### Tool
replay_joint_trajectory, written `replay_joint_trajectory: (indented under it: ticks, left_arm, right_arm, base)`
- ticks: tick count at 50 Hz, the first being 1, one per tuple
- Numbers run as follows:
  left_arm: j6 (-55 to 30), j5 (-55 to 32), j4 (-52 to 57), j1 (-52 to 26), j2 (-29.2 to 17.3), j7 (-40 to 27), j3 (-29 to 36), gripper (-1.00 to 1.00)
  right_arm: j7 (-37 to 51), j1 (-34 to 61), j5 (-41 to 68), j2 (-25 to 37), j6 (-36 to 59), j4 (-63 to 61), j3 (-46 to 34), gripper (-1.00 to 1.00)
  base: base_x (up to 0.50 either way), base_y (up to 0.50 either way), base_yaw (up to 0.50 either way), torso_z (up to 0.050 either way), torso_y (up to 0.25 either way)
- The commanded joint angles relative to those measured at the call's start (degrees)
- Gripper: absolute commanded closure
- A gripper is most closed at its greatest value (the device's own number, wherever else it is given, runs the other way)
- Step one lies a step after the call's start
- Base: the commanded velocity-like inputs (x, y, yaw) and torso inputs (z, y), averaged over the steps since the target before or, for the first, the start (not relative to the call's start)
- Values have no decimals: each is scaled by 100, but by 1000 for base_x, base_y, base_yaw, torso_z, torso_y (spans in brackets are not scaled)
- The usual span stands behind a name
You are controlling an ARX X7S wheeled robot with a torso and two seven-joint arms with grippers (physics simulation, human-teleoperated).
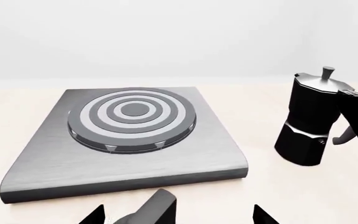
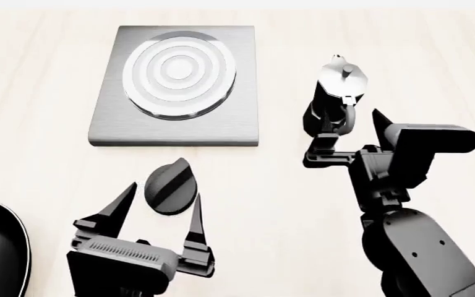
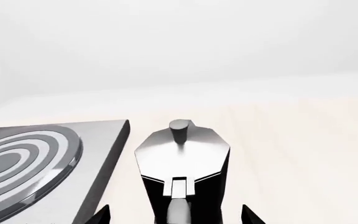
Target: Turn on the stove and put the moka pot on it.
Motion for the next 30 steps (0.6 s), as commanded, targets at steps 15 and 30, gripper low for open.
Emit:
replay_joint_trajectory:
  ticks: [15, 30]
  left_arm:
    - [80, 144, -34, -15, 102, 19, -122, -100]
    - [106, 133, -139, -63, 105, 22, -81, -100]
  right_arm:
    - [-199, 539, -201, -117, 421, 782, -58, -100]
    - [-91, 356, -70, -55, 524, 320, -41, -100]
  base:
    - [0, 0, 0, 0, 0]
    - [0, 0, 0, 0, 0]
